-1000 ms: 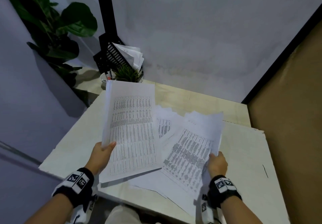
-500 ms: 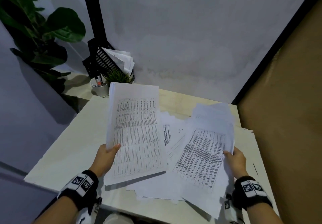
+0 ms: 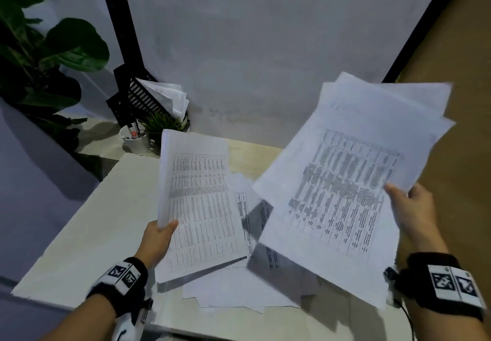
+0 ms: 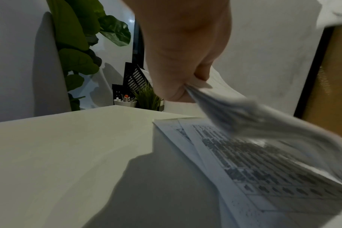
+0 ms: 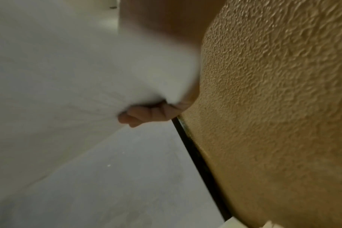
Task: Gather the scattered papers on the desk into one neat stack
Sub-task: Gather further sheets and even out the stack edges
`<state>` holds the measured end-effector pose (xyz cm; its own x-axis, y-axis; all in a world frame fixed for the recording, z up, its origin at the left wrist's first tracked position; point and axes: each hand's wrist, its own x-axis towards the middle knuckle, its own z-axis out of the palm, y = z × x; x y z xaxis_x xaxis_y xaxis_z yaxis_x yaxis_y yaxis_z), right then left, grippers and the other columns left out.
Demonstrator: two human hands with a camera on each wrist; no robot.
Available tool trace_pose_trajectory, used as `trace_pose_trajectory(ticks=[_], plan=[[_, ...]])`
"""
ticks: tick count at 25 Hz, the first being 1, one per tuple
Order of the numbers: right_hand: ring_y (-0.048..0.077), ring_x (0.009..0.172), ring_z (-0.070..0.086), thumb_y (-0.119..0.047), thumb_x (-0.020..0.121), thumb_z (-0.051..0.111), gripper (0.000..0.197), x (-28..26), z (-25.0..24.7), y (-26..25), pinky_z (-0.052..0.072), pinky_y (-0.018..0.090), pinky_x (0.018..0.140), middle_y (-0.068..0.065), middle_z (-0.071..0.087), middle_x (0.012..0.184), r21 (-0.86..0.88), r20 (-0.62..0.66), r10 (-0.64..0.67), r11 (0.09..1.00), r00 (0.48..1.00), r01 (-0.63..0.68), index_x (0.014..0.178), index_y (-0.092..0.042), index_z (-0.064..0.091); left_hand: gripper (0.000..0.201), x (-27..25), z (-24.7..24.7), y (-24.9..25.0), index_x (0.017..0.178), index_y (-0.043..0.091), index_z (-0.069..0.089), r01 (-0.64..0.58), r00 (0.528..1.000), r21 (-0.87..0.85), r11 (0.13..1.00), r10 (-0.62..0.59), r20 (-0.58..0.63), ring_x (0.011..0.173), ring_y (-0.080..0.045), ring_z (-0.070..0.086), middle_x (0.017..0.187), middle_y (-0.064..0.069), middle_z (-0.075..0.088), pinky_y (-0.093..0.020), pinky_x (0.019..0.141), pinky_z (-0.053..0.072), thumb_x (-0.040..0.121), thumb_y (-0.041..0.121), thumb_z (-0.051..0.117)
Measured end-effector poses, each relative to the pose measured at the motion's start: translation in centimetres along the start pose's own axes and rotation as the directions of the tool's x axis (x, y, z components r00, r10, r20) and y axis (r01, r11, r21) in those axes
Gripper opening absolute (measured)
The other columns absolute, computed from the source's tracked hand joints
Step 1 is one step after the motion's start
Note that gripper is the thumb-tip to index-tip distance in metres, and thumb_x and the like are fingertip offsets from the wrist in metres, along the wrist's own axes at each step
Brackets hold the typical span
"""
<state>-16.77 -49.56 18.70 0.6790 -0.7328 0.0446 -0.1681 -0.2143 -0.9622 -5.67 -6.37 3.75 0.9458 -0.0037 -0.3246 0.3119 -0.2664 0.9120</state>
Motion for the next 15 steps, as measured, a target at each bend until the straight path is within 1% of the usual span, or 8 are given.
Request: trace_pose_trajectory(ticks=[2,4,6,7,10,12,14,15], plan=[[0.013,0.075,0.063,-0.011,0.088,0.056,0.015,-0.5,1.6,0.4,0.045,0.011,0.044,-0.004,0.065,0.073,0.024,0.104,0.004,1.0,0.995,-0.006,0.102,-0.006,0.062,0.023,-0.2,1.0,1.4,0.105,0.002,0.056,-0.021,0.999,0.001,1.0,0.021,0.034,0.084,-0.027,0.059,0.089,-0.012,0.062,-0.032,0.073,0.046,0.091,0.019,0.05],[0.002,0.058,0.066,-0.011,0.089,0.056,0.013,-0.8,3.5,2.2,0.048,0.014,0.045,-0.005,0.07,0.071,0.058,0.245,0.03,0.997,0.969,-0.046,0.1,-0.009,0.061,0.023,-0.6,1.8,3.0,0.106,0.006,0.057,-0.064,0.991,-0.001,0.998,0.064,0.117,0.09,-0.025,0.06,0.095,-0.007,0.064,-0.032,0.078,0.046,0.091,0.021,0.051],[0.008,0.068,0.07,-0.011,0.088,0.055,0.02,-1.4,5.6,3.6,0.055,0.021,0.057,-0.004,0.075,0.078,0.084,0.368,0.051,0.993,0.928,-0.087,0.107,-0.007,0.062,0.028,-0.8,2.2,4.0,0.107,0.007,0.062,-0.098,0.964,-0.033,0.995,0.104,0.246,0.094,-0.023,0.065,0.1,-0.006,0.07,-0.036,0.084,0.051,0.09,0.027,0.054],[0.013,0.074,0.071,-0.011,0.088,0.056,0.024,-1.7,6.6,3.8,0.057,0.028,0.065,-0.002,0.075,0.086,0.086,0.412,0.063,0.99,0.909,-0.108,0.111,-0.007,0.062,0.027,-1.2,2.4,4.7,0.105,0.008,0.064,-0.106,0.948,-0.045,0.993,0.114,0.298,0.09,-0.02,0.068,0.096,-0.005,0.072,-0.035,0.08,0.054,0.089,0.029,0.055],[0.019,0.084,0.07,-0.011,0.086,0.059,0.022,-2.1,8.9,4.1,0.054,0.041,0.081,0.01,0.07,0.105,0.134,0.47,0.111,0.972,0.875,-0.194,0.107,-0.012,0.063,0.018,-2.5,3.3,6.9,0.085,0.005,0.067,-0.114,0.922,-0.072,0.991,0.133,0.364,0.062,-0.012,0.067,0.068,0.0,0.07,-0.025,0.056,0.051,0.088,0.021,0.058],[0.023,0.094,0.069,-0.024,0.074,0.072,0.033,-2.6,10.2,3.6,0.053,0.043,0.086,0.012,0.07,0.11,0.226,0.533,0.109,0.937,0.839,-0.265,0.105,-0.017,0.063,0.022,-3.1,3.4,7.7,0.066,0.007,0.056,-0.091,0.919,-0.124,0.988,0.132,0.372,0.045,-0.005,0.055,0.049,0.006,0.06,-0.027,0.052,0.042,0.084,0.02,0.057],[0.027,0.104,0.066,-0.035,0.061,0.081,0.065,-3.2,11.2,3.1,0.051,0.045,0.091,0.01,0.068,0.115,0.248,0.61,0.114,0.913,0.784,-0.325,0.117,-0.014,0.057,0.027,-3.5,2.9,7.4,0.062,0.014,0.053,0.087,0.926,-0.295,0.952,0.032,0.376,0.037,-0.006,0.05,0.041,0.007,0.055,-0.026,0.046,0.043,0.085,0.028,0.059],[0.028,0.108,0.064,-0.031,0.067,0.078,0.064,-3.7,11.7,2.7,0.049,0.046,0.094,0.011,0.067,0.118,0.233,0.632,0.106,0.919,0.768,-0.319,0.123,-0.01,0.054,0.026,-3.6,2.5,7.4,0.06,0.016,0.061,0.199,0.92,-0.366,0.909,-0.044,0.39,0.035,-0.008,0.053,0.04,0.004,0.057,-0.023,0.041,0.045,0.083,0.028,0.061]])
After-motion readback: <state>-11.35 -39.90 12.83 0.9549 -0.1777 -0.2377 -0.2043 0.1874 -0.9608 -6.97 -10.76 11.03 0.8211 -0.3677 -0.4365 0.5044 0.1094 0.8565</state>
